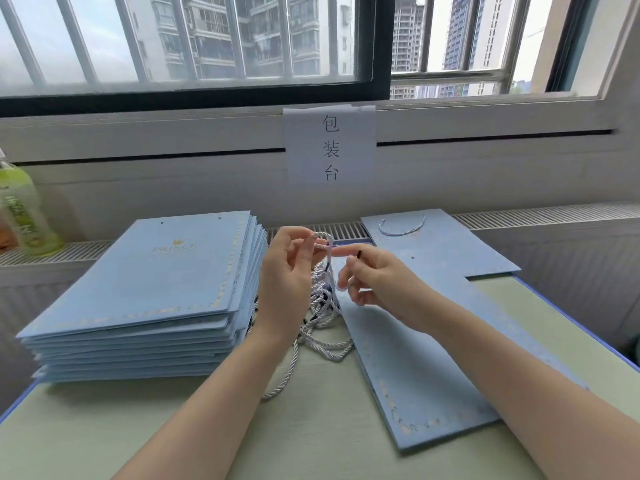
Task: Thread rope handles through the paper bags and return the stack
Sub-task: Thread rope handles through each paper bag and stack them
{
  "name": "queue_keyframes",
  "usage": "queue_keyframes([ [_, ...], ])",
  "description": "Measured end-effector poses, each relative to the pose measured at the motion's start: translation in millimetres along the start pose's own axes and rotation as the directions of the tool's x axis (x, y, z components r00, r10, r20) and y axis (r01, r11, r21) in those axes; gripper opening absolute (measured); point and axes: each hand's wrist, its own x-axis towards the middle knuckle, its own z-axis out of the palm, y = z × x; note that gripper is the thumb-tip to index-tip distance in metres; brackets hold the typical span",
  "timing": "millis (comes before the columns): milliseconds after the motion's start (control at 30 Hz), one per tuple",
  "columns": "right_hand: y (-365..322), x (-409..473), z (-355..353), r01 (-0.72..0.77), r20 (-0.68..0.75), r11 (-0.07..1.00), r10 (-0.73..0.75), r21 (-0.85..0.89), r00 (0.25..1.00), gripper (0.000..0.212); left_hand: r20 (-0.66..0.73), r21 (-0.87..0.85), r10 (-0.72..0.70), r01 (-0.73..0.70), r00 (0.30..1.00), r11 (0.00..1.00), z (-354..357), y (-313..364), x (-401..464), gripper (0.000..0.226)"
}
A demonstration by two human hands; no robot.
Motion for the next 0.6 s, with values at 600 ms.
queue_keyframes([
  [600,-32.0,-10.6,-5.3,0.117,0.102,0.823,-0.208,0.556,0.973,0.024,0.248,0.388,-0.032,-0.069,0.968,0.919,5.5,-19.8,-10.4,0.008],
])
